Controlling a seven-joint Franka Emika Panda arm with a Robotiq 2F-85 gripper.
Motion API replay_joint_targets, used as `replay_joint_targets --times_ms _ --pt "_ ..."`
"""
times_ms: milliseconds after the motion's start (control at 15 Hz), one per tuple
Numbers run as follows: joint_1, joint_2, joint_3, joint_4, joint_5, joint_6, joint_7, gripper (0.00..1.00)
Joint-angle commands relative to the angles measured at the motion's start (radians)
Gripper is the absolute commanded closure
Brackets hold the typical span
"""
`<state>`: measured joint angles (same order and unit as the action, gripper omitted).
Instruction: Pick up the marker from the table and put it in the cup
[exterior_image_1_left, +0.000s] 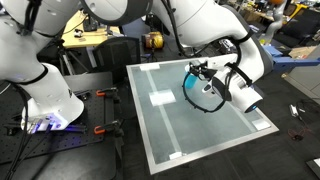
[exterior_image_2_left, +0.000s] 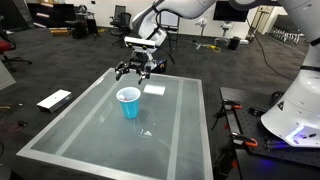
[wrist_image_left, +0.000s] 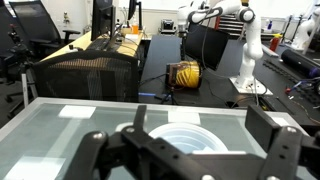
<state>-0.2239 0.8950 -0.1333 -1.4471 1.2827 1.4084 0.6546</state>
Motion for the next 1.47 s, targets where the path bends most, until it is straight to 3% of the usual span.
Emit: replay_joint_targets --times_ms 0,400,1133,1200,1400 --pt "0.014 -0.057 0.001 -0.037 0.009 0.033 -0.006 0.0" --pt "0.041 -0.174 -0.008 -0.122 -0.005 0.055 -0.047 0.0" --pt "0.093 -0.42 -0.007 -0.365 -0.007 0.202 -0.198 0.0" --pt "0.075 -0.343 0.0 -0.277 -0.011 0.154 -0.166 0.0" --pt "0.076 -0.348 0.0 -0.284 -0.011 0.156 -0.169 0.0"
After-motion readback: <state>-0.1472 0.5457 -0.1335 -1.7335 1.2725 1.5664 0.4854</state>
